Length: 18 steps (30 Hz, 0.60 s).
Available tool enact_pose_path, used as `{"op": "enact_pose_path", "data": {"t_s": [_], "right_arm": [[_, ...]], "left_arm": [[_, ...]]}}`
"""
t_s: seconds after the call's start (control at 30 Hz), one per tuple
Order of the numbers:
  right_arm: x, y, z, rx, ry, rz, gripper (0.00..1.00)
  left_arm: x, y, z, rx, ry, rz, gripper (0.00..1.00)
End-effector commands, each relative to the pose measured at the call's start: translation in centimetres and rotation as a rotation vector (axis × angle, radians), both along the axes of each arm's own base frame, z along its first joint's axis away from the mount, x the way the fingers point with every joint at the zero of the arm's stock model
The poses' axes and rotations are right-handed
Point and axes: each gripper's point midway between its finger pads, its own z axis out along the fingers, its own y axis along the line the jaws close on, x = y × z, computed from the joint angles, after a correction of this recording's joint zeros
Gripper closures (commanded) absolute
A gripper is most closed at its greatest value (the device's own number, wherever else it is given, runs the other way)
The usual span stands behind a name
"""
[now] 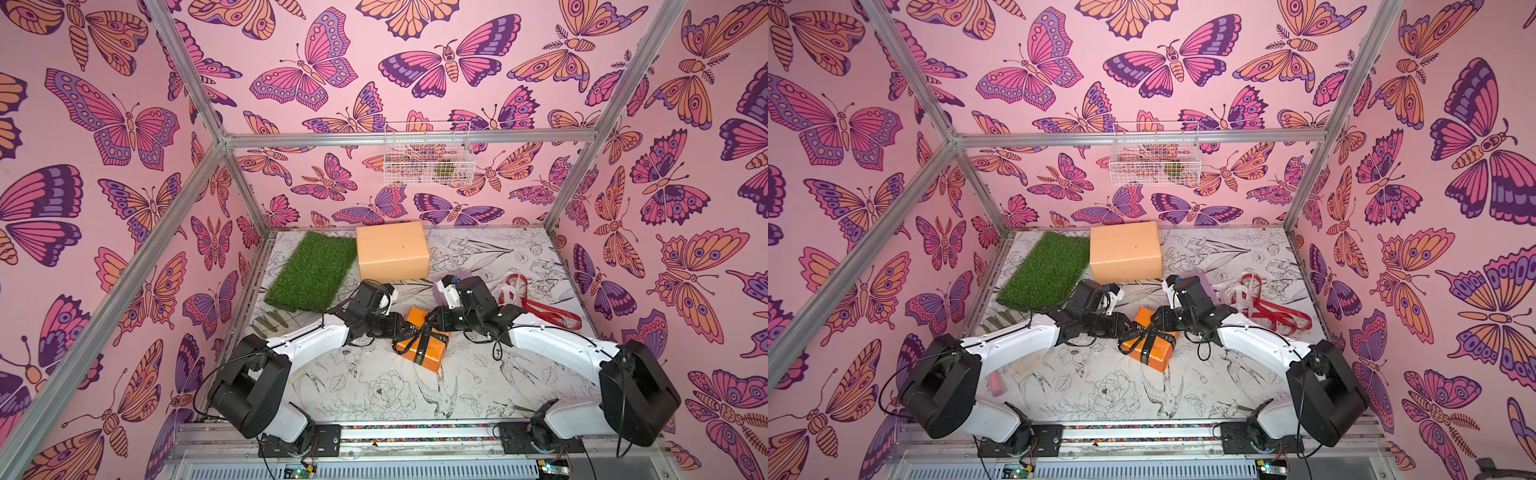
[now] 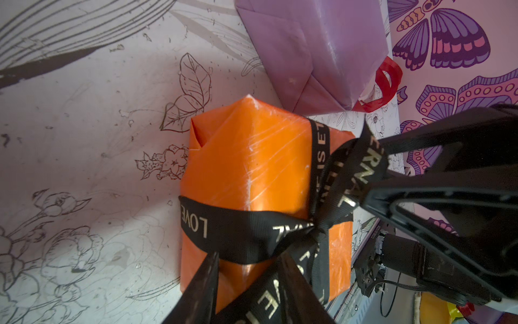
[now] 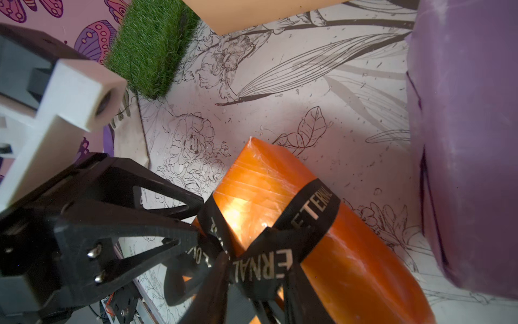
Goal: Untie the ribbon bows on the gift boxes
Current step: Untie the ribbon from the gift box.
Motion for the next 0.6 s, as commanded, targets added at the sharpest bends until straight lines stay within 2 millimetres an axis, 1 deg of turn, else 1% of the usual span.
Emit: {"op": "enact_pose_path", "data": {"t_s": [0.0,0.03,0.13,0.2,0.23,0.3,0.37,0.4,0.43,0.47,0.5,0.53,0.57], "right_arm": [[0.3,1.8,2.1,0.095,-0.028,0.034,0.67],[0.3,2.1,2.5,0.115,-0.035,0.045,0.7],[0.1,2.7,3.5,0.161,-0.044,0.068,0.83],[0.0,3.0,4.3,0.182,-0.047,0.082,0.94],[-0.1,3.1,4.6,0.194,-0.049,0.09,0.97],[-0.4,3.2,4.9,0.204,-0.046,0.104,0.96],[-0.7,3.0,4.5,0.188,-0.019,0.103,0.92],[-0.9,2.9,4.1,0.175,-0.002,0.101,0.86],[-1.1,2.8,3.8,0.17,0.013,0.101,0.77],[-1.3,2.7,3.6,0.172,0.024,0.099,0.71],[-1.4,2.7,3.5,0.178,0.028,0.096,0.7],[-1.6,2.7,3.3,0.185,0.032,0.098,0.72],[-1.8,2.6,3.1,0.189,0.036,0.098,0.77]], "left_arm": [[0.0,0.0,-0.3,0.013,0.012,-0.007,0.62],[0.0,-0.1,-0.2,0.01,0.011,-0.009,0.62],[0.0,-0.2,-0.2,0.01,0.011,-0.013,0.61],[0.0,-0.3,0.0,0.004,0.009,-0.016,0.59],[0.1,-0.3,0.2,0.001,0.008,-0.014,0.56],[0.3,-0.2,1.0,-0.005,-0.009,-0.009,0.48],[0.3,-0.5,2.4,-0.025,-0.048,-0.03,0.47],[0.4,-0.6,3.2,-0.034,-0.079,-0.044,0.47],[0.3,-0.8,4.1,-0.041,-0.116,-0.067,0.48],[0.3,-1.0,4.7,-0.039,-0.154,-0.089,0.49],[0.3,-1.1,5.1,-0.035,-0.185,-0.103,0.5],[0.5,-1.0,5.4,-0.027,-0.217,-0.109,0.51],[0.8,-1.0,5.7,-0.026,-0.239,-0.1,0.52]]}}
